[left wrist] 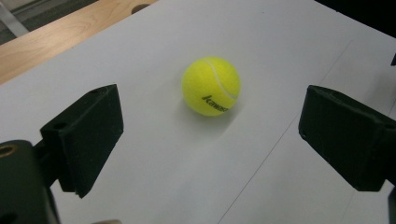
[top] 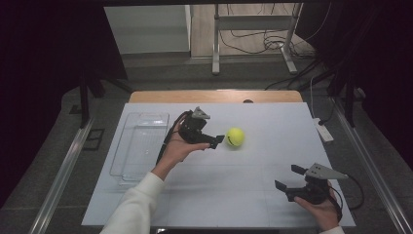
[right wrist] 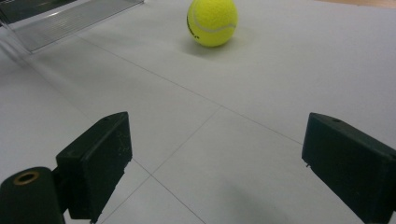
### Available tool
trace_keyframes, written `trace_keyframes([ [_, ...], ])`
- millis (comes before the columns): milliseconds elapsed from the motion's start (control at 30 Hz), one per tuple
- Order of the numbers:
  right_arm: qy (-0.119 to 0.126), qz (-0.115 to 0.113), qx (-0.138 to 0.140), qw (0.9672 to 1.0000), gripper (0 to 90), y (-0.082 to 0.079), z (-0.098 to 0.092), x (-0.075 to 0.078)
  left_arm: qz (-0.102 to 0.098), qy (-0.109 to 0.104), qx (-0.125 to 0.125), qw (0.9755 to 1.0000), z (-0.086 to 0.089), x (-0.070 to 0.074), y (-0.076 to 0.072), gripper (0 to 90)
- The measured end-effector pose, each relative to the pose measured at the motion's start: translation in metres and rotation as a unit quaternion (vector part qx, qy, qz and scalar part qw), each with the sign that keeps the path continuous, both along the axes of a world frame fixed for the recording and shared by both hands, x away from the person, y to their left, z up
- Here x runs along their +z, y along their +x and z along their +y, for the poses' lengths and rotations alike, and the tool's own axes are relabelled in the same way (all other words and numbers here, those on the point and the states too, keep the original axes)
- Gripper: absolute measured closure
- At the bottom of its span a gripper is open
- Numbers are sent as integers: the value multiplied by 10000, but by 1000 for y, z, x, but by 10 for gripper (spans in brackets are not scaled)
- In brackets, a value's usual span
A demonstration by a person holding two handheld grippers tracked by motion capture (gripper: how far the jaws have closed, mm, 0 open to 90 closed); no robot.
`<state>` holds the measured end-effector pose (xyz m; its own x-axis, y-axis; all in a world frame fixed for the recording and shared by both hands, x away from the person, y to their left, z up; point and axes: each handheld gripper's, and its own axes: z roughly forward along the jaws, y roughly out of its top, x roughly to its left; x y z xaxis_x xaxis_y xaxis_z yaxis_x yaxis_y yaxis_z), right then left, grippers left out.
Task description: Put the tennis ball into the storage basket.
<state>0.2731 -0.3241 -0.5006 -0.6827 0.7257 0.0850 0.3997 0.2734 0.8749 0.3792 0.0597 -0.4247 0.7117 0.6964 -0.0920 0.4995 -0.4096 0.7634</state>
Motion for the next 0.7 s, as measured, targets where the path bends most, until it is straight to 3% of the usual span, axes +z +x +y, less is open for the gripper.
trace_keyframes([
  [700,12,10,-19,10000,86,0,-1,0,144,107,-42,9998,-15,-11,14,73],
])
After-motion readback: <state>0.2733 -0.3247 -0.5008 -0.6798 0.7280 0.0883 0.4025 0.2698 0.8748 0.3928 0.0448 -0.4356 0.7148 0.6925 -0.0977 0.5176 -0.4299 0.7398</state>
